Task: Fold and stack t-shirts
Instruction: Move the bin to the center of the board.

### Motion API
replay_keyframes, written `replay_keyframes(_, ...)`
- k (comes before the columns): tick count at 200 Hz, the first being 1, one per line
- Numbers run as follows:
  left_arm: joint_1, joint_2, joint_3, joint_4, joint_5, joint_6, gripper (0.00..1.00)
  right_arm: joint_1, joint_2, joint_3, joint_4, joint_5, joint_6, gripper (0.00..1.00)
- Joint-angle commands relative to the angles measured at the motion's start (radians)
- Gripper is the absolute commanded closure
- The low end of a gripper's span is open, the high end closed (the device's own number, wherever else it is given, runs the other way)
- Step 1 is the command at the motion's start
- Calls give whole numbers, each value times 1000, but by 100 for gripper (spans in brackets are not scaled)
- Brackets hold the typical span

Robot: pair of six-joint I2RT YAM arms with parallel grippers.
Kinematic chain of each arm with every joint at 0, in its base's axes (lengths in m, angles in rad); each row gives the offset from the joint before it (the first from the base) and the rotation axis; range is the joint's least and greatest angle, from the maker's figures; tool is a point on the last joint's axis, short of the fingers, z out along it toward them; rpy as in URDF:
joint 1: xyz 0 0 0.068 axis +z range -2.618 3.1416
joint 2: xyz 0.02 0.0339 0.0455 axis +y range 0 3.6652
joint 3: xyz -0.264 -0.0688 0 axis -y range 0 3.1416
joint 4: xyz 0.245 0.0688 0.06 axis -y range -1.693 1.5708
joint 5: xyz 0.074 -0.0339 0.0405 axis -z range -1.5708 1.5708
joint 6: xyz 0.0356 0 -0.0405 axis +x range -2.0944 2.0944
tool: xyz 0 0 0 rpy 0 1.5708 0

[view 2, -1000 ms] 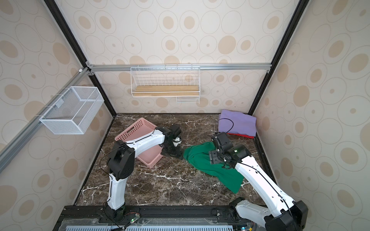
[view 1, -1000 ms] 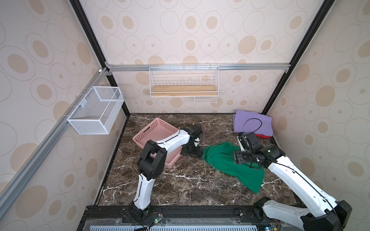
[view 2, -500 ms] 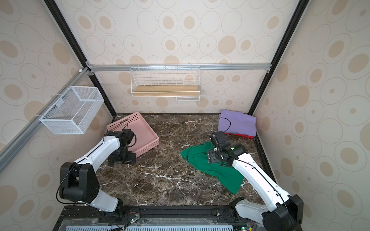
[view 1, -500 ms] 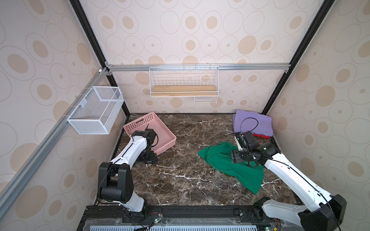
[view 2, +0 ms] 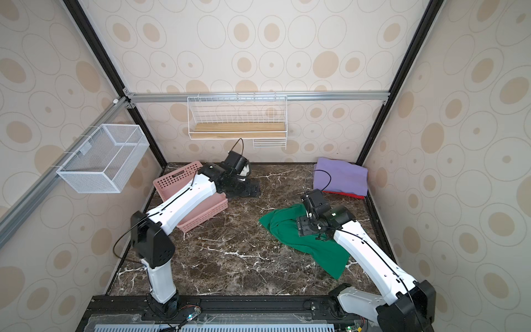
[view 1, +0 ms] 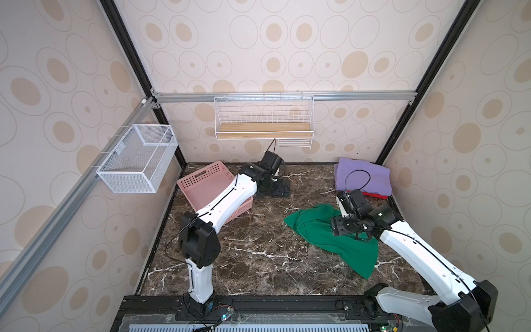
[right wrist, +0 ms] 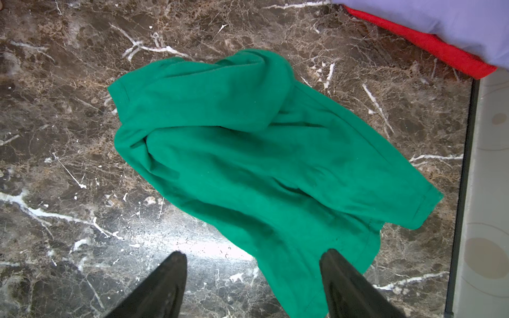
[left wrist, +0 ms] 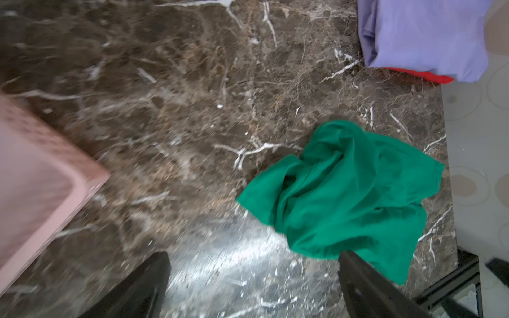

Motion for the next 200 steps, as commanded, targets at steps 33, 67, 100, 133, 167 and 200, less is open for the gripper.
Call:
replay_keyframes(33, 104, 323, 226, 43, 132, -77, 1, -9, -101, -49, -40, -14, 16, 18)
replay_keyframes(67, 182, 346, 173, 24, 96, -39, 1, -14, -133, -53, -56, -29, 4, 18)
replay_keyframes(100, 265, 211, -94, 75, 68, -14, 1, -14, -134, -83, -36, -51, 6, 18)
replay_keyframes(133, 323, 33, -323, 28, 1, 5, 1, -23, -66, -83, -47, -8, 3, 16)
replay_keyframes(167, 416, -124, -524, 18, -37, 7, 1, -41, -14, -19, -27, -16, -8, 16)
replay_keyframes(200, 574, -186, -576, -5, -50, 48, 1, -42, 36, 57, -35, -52, -12, 16)
